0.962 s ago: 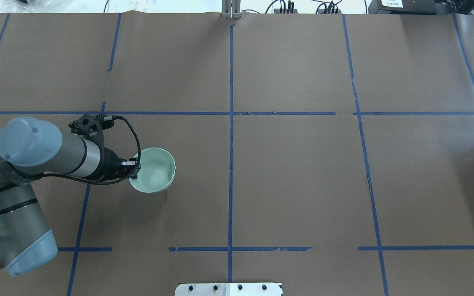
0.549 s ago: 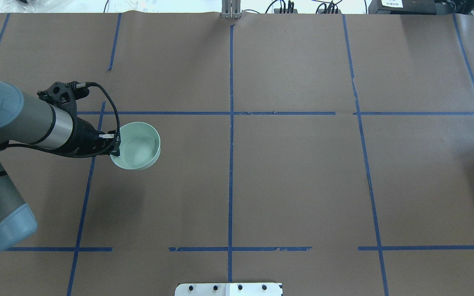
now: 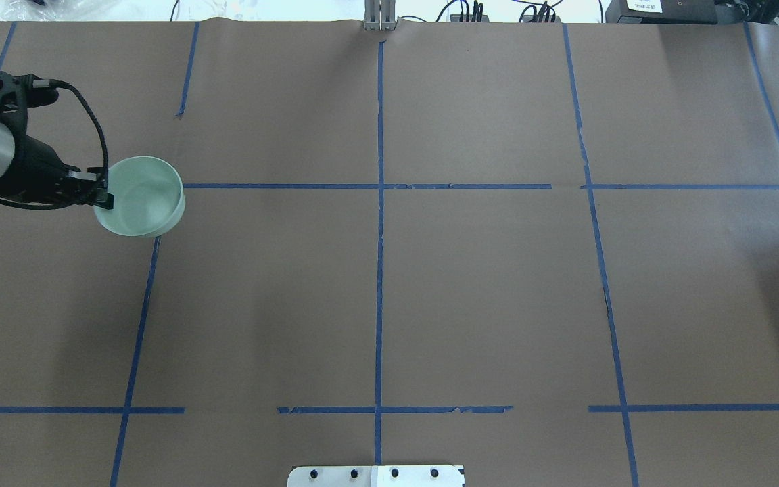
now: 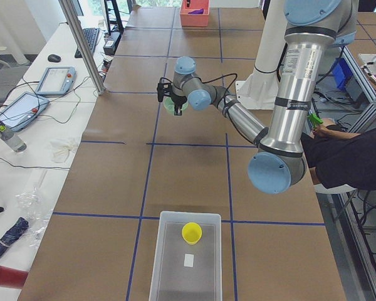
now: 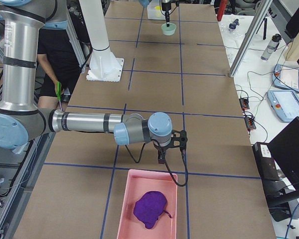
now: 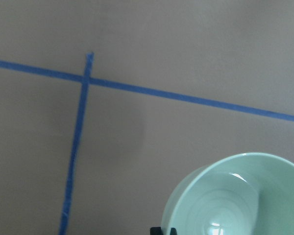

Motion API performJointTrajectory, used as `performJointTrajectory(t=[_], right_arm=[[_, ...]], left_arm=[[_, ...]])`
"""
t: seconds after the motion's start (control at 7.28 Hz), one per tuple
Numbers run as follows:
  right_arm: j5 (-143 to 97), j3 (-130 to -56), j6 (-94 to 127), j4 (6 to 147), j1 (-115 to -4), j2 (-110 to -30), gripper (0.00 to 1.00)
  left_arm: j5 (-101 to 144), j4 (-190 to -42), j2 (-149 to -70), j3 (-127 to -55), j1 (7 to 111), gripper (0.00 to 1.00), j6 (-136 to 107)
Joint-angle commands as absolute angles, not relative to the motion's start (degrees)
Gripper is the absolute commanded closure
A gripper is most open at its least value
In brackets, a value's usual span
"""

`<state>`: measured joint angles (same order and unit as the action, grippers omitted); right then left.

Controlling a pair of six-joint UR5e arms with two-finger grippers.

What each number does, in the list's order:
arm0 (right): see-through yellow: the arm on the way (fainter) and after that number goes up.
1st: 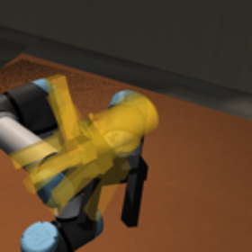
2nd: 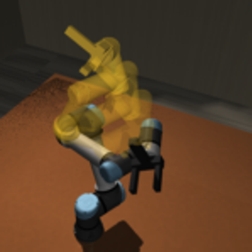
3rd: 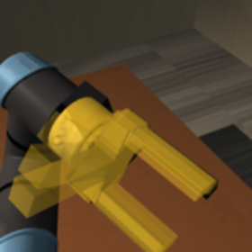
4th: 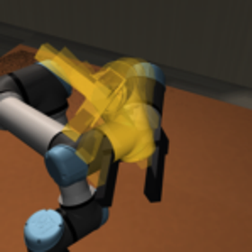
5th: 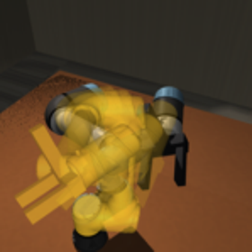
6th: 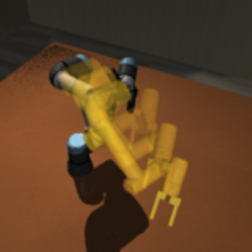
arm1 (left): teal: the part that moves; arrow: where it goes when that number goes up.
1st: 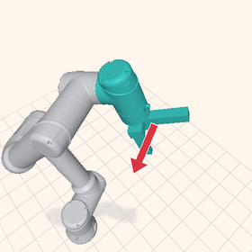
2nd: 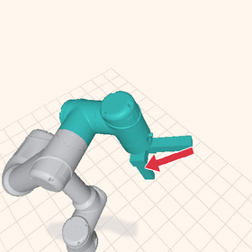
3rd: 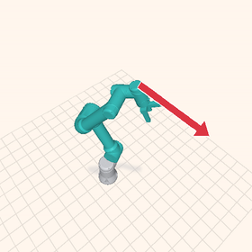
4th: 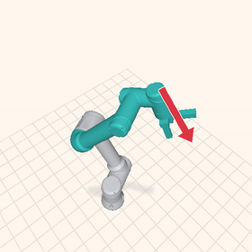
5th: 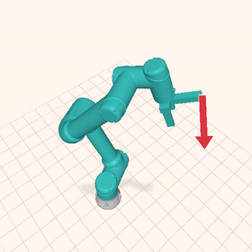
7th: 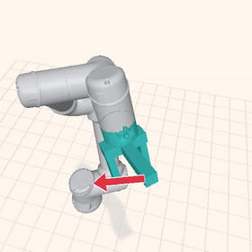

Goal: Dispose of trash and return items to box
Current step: 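Grasp the green bowl rim with the left gripper and lift it away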

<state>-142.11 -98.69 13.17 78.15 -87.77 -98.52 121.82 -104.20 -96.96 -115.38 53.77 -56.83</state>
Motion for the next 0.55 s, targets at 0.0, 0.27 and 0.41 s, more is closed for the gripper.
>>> performJointTrajectory(t=[0.0,0.27,0.41], right_arm=[[-139.2,-100.0,13.3,78.1,-87.0,-98.7,0.00],[-137.6,-100.9,13.3,78.1,-87.0,-99.3,0.00],[-137.9,-100.9,13.3,78.1,-86.9,-99.3,0.00]], left_arm=[[125.9,-103.8,-93.9,-111.6,63.9,1.00,-40.9],[126.7,-100.2,-93.3,-105.3,74.5,1.00,-22.7],[129.1,-99.7,-93.3,-101.0,80.5,1.00,-12.7]])
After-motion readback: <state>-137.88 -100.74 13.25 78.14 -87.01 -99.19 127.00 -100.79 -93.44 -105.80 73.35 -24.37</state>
